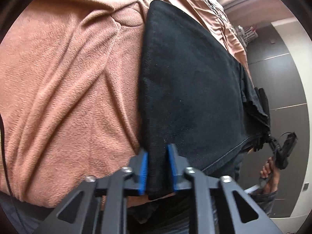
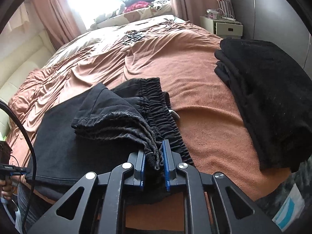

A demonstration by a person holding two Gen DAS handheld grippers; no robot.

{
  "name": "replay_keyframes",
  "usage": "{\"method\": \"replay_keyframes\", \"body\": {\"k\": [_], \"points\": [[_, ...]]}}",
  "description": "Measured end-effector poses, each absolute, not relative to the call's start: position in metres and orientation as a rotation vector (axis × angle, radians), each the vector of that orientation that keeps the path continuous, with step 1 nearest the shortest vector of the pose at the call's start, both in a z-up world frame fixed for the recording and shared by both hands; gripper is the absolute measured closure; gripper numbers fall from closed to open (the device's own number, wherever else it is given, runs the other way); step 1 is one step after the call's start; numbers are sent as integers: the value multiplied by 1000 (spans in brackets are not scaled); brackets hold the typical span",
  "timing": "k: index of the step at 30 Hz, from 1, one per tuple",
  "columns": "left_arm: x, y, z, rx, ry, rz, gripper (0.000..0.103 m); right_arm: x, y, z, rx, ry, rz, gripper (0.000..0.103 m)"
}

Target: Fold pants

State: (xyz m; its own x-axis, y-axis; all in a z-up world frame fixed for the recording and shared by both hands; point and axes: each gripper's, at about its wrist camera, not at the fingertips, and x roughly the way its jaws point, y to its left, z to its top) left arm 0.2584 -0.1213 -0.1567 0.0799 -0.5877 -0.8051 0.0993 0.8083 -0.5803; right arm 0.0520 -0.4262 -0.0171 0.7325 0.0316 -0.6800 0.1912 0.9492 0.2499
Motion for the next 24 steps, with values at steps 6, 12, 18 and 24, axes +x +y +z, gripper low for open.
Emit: {"method": "replay_keyframes", "body": {"k": [6,12,18,24], "points": [[258,-111,-140,-439,1376,-559,93,38,-423,3,332,750,-72,93],[256,-99,-135,-443,1364,-561,94,17,-423,12,363,748,-59,93],[256,-101,-145,-426,1393,-545,92,32,-427,-23,319,841,-93,88],[254,-99,-138,-408,1372,-542,88,30,-417,-14,232,812,-120,41]]}}
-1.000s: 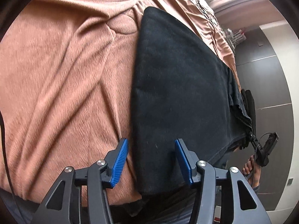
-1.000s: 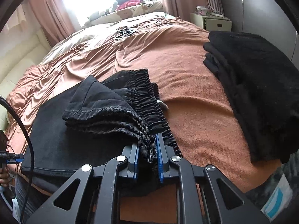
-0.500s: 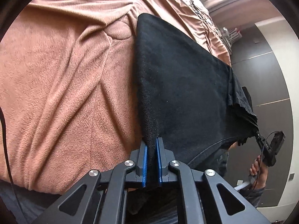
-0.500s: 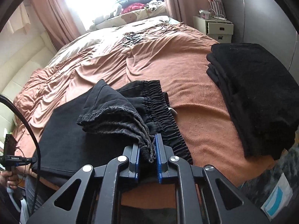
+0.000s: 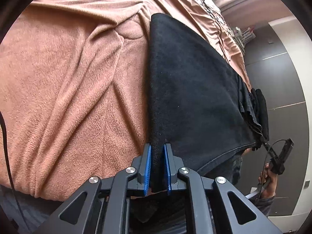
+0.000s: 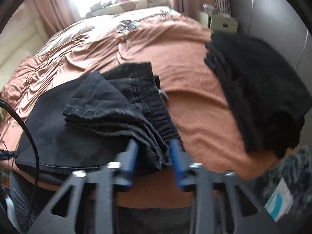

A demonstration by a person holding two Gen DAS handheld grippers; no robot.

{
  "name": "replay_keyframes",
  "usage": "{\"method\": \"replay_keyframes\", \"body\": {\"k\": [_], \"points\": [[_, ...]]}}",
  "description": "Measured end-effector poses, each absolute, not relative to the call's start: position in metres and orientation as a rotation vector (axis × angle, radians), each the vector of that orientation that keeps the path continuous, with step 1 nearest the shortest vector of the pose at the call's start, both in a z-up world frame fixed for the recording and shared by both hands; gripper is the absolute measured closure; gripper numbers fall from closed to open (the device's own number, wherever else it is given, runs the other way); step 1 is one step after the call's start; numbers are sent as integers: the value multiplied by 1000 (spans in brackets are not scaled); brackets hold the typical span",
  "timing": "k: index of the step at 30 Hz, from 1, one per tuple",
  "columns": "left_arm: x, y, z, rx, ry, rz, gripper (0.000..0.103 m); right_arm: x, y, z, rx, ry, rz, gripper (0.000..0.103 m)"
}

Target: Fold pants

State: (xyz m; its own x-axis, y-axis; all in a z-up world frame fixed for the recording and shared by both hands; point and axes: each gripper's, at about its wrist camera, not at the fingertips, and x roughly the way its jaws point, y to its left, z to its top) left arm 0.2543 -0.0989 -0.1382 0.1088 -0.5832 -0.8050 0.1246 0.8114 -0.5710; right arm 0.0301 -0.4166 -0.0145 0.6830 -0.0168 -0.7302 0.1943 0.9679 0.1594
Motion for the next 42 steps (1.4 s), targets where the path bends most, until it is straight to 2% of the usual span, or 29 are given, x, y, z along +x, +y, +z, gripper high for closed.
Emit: {"method": "replay_keyframes", "body": {"k": [1,2,3,6,23,28,42], "points": [[255,-99,-136,-407,1365,-543,86,28,-412,-8,201,789,-130,36],[256,-99,-134,-411,1354,-543,79,26,-406,-2,164,764,-140,34],[255,-98,-133,-416,1341,-543,71,25,-402,2,144,745,-137,34],[256,-98,-127,-420,1303,-546,59,25,-385,8,84,727,-105,34],[274,-105,-124,-476,1253,-528,59,100,-318,-10,-193,818,147,34],[277,-102,-130,-505,1256,-527,59,118,-305,-17,-241,851,203,47],[280,-88,-144,-537,1264,-491,59,157,-273,-51,-461,922,201,47]]}}
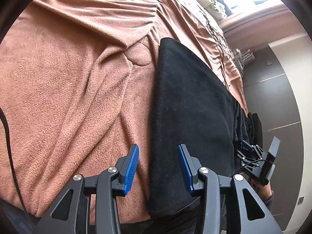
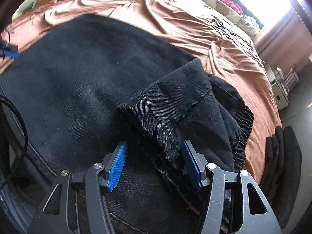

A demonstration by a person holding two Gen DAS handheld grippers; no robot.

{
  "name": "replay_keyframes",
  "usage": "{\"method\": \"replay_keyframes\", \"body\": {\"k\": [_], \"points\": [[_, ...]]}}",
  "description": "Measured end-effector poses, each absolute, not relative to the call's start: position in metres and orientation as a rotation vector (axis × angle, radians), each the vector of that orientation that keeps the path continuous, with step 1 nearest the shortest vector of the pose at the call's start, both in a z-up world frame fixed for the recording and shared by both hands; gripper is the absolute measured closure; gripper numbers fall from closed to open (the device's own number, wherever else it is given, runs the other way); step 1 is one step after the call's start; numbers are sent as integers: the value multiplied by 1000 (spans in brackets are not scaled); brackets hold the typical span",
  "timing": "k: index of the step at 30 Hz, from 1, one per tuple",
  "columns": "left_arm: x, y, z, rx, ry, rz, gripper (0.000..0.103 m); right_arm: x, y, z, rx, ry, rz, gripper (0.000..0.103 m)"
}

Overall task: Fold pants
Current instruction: 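Grasp the pants hem edge with the right gripper and lift it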

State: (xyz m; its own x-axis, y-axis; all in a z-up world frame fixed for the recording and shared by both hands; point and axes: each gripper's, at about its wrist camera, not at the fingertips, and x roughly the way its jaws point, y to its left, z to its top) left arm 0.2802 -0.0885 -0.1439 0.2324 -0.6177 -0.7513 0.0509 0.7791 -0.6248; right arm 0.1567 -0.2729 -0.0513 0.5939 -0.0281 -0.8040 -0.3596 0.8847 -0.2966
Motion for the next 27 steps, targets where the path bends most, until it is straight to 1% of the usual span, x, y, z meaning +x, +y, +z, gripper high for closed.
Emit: {"method": "replay_keyframes", "body": {"k": [7,8,9,10,11,12,13,15,18,27], "points": [[281,-84,-145,-543,1263,-478,59,167,-269,-53,-477,928,224,47],[279,-83,-145,-543,1263,-478,59,167,-269,-54,-475,924,218,52],[278,-82,-145,-542,1264,-478,59,167,-269,-54,-478,918,209,60],[277,-82,-144,-542,1265,-479,59,167,-267,-55,-482,916,206,65],[277,-83,-144,-542,1266,-479,59,167,-267,-55,-491,911,199,75],[277,-83,-143,-542,1266,-480,59,164,-267,-55,-502,906,189,81],[278,-85,-143,-542,1266,-481,59,164,-266,-54,-506,906,187,83],[279,-88,-141,-544,1264,-481,59,160,-266,-50,-500,897,184,91],[278,-88,-139,-552,1258,-479,59,159,-274,-39,-459,882,184,93],[278,-81,-139,-568,1255,-473,59,160,-317,-4,-307,820,127,93]]}}
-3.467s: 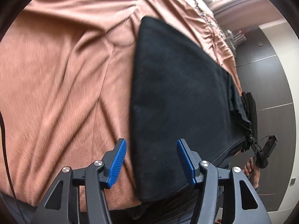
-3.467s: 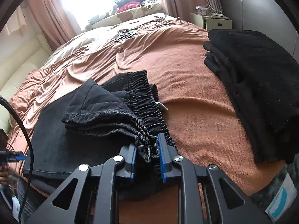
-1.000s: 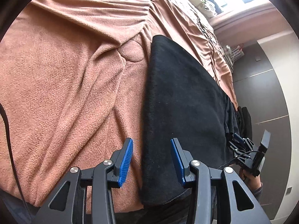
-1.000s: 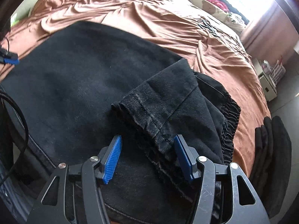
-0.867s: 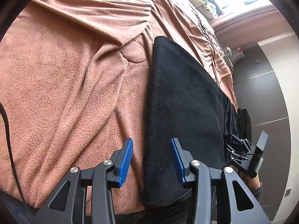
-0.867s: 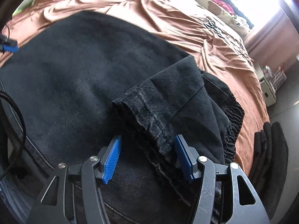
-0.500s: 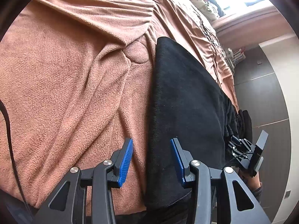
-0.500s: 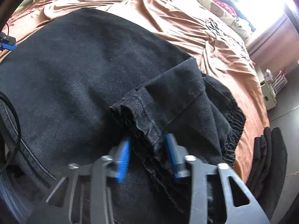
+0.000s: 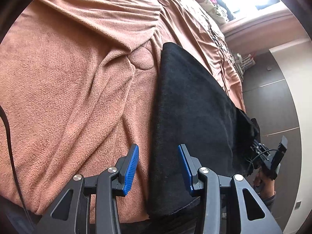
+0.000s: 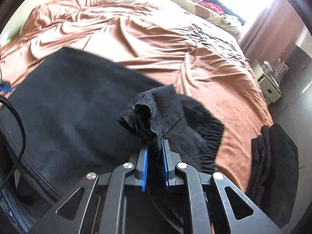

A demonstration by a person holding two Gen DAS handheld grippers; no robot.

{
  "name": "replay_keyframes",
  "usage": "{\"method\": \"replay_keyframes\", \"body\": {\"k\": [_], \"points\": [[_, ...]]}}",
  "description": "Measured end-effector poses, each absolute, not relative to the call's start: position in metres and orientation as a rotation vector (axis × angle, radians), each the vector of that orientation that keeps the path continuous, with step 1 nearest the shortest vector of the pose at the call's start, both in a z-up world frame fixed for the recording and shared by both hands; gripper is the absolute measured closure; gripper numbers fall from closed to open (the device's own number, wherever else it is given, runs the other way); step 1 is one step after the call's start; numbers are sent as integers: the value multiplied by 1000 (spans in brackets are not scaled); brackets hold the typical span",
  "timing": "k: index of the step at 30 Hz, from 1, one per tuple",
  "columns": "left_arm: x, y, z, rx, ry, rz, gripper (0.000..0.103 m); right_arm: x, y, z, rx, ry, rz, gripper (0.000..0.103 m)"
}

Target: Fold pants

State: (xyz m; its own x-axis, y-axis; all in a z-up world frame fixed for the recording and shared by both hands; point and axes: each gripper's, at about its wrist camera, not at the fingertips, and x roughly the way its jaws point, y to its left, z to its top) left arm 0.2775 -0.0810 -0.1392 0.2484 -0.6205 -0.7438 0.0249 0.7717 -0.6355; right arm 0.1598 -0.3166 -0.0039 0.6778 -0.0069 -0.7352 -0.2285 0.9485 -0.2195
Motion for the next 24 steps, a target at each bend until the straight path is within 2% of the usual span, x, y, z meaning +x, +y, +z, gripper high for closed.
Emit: {"method": "replay_keyframes", "body": {"k": [6,8,14,22,23,24], "points": [[281,-88,-137,-557,1262,-479,59,161,-349,13,-215,771,32,93],[282,-91,-136,-551,1261,-481,59,162,-362,18,-181,755,-22,87],[286,-97,-133,-533,1257,-487,59,150,-390,29,-31,727,-91,87],[292,-103,-142,-538,1266,-482,59,145,-409,0,82,826,-39,86],[293,-106,-143,-535,1270,-483,59,148,-412,-6,97,845,-32,79],[294,-107,-144,-531,1274,-485,59,153,-416,-12,112,865,-24,63]]}}
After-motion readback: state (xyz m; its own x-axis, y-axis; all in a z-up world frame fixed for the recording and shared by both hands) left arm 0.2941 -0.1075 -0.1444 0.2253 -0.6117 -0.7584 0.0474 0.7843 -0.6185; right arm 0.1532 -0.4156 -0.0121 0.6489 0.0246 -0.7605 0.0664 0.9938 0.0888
